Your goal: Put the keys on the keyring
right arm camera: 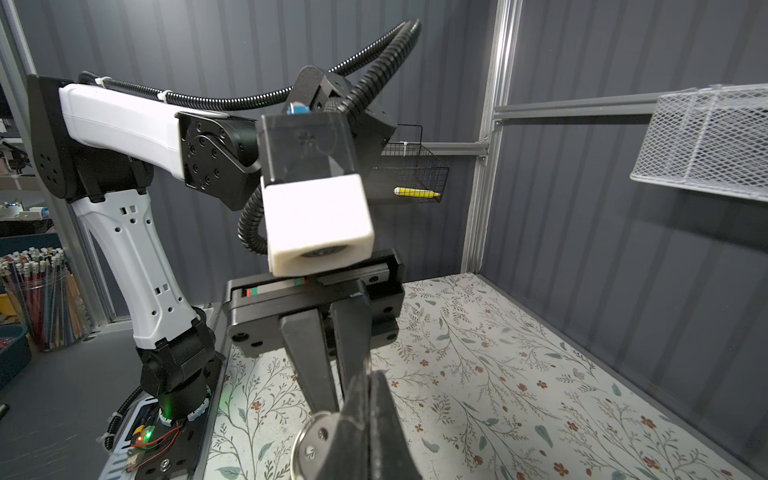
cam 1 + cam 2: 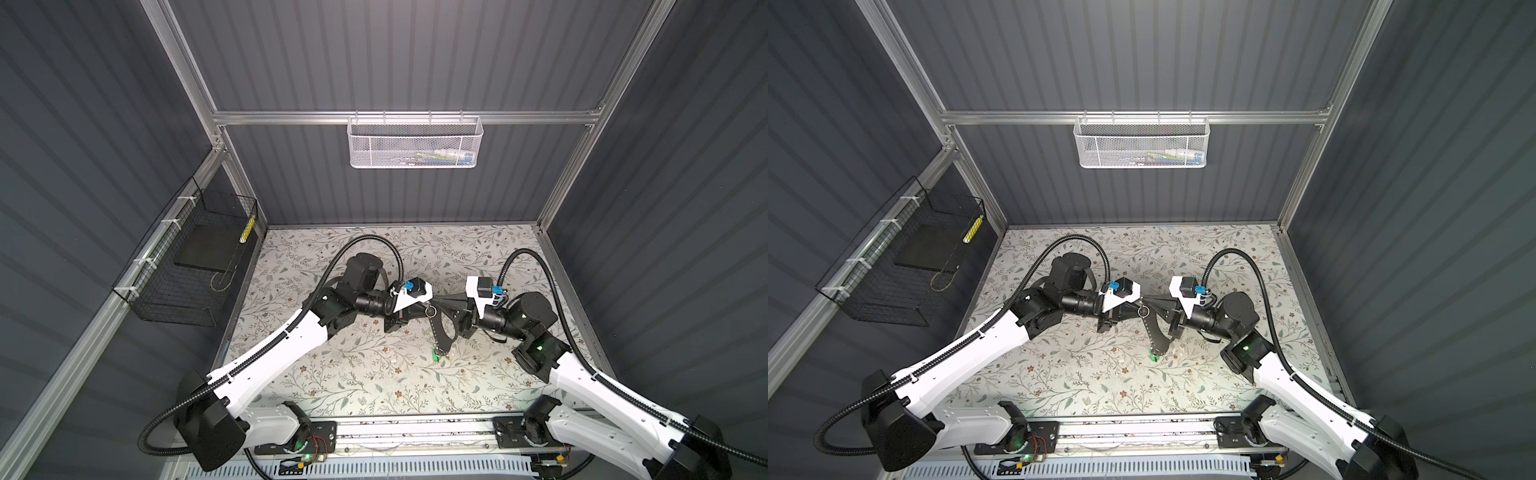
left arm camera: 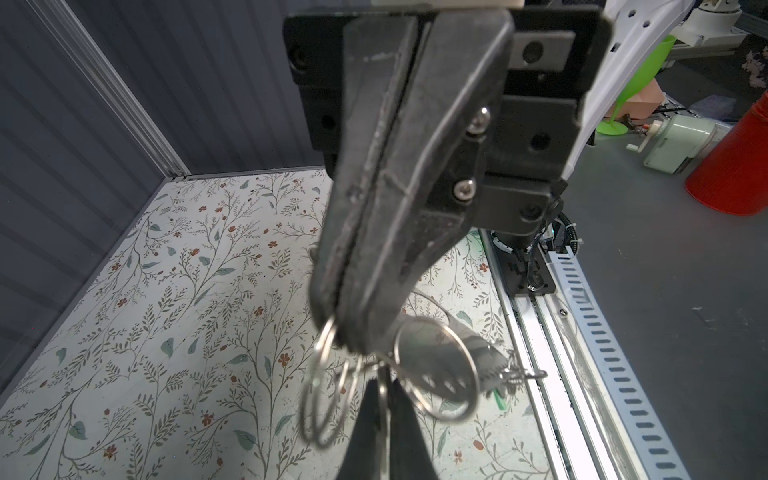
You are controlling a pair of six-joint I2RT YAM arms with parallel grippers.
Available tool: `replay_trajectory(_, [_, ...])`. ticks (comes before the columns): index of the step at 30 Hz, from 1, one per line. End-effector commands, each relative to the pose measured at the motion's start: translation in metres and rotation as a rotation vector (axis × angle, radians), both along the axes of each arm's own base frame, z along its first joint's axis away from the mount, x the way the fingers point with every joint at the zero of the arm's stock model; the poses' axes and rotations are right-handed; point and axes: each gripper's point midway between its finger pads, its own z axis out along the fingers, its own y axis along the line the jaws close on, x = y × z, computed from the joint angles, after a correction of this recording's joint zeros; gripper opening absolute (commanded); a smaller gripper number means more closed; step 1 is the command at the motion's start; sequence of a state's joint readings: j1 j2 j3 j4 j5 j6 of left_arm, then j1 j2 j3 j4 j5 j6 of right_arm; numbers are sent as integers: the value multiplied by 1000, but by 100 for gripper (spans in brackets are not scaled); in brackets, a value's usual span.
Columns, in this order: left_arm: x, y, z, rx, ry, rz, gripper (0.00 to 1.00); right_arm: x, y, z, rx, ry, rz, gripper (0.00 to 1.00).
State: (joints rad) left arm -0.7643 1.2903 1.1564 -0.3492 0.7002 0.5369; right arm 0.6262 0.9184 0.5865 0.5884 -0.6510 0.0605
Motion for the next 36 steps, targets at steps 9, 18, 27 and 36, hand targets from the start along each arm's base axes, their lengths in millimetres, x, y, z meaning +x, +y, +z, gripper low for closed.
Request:
replay_trajectory(9, [6, 14, 12, 16, -82, 91, 45, -6, -6, 8, 21, -57, -9, 0])
replay_trajectory(18, [13, 39, 20, 12, -99, 162, 49, -8, -5, 10, 21, -63, 2, 0])
replay_trajectory(27, [4, 36, 46, -26, -116, 94, 40, -11, -3, 9, 19, -57, 30, 0])
replay_trajectory(36, [-1, 23, 55, -54, -73, 3, 32, -14, -1, 10, 16, -58, 52, 0])
